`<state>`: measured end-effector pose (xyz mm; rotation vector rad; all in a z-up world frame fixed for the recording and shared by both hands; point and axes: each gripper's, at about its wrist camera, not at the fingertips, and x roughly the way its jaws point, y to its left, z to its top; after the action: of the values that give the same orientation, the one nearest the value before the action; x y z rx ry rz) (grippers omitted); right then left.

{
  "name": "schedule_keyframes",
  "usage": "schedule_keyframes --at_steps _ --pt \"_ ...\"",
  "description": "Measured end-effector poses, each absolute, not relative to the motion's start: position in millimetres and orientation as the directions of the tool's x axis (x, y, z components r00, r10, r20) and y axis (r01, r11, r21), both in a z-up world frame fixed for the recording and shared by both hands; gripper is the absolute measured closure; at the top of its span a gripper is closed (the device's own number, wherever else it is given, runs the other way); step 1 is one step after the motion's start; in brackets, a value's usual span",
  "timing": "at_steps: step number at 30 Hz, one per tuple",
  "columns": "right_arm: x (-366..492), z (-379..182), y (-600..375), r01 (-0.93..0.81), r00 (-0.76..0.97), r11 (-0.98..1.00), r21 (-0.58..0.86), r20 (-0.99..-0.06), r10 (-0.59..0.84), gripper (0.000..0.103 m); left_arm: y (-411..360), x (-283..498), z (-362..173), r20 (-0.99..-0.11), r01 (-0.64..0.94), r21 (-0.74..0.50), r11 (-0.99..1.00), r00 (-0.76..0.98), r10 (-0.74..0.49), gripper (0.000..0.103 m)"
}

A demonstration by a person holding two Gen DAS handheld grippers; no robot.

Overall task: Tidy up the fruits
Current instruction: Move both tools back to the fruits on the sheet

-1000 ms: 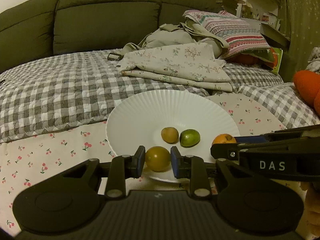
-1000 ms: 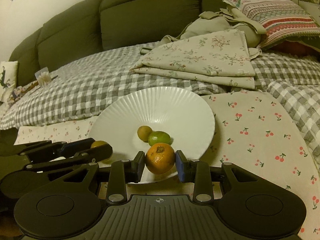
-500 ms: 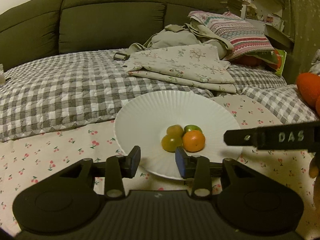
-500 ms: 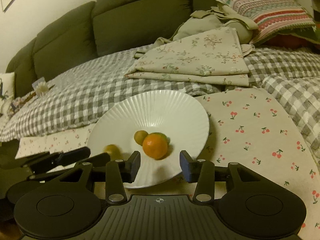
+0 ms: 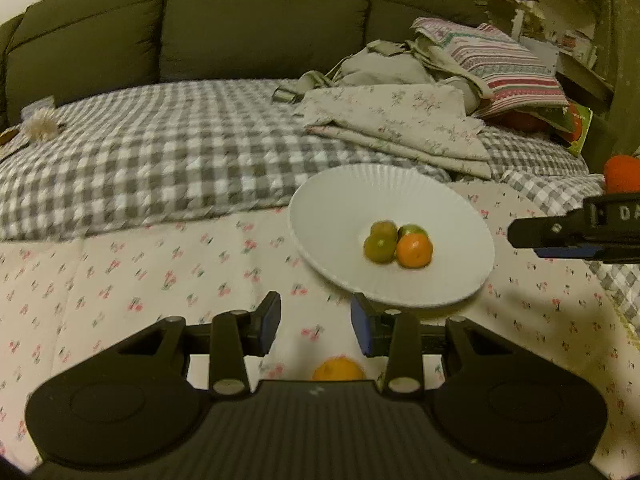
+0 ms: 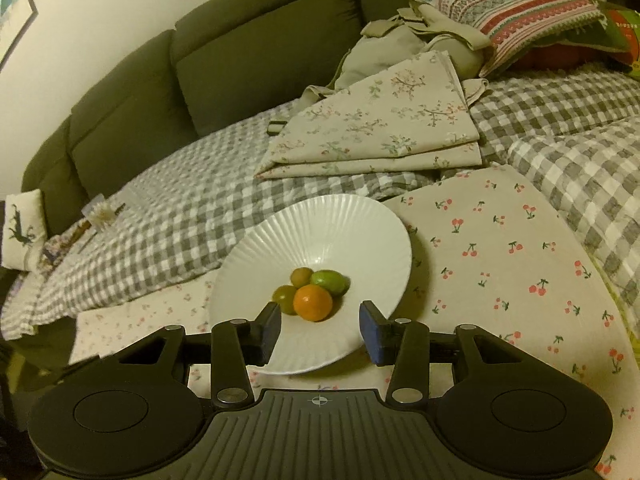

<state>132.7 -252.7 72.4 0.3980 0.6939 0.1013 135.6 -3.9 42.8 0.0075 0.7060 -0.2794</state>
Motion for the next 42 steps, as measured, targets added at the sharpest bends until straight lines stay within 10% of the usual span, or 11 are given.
schedule_keyframes --at_steps 14,42 --pt "94.8 76.0 -207.6 -0.1 0.682 0.927 0.361 -0.654 0.328 0.054 46.4 81.5 32.9 -0.725 0.125 -0.213 0.969 0.645 -0.243 0.059" --pt "103.3 28.5 -192.8 -0.067 0.549 0.925 0.375 -0.76 0.348 0.053 28.5 89.3 -4.4 -0.808 0.238 -0.092 0.967 0.55 -0.212 0.07"
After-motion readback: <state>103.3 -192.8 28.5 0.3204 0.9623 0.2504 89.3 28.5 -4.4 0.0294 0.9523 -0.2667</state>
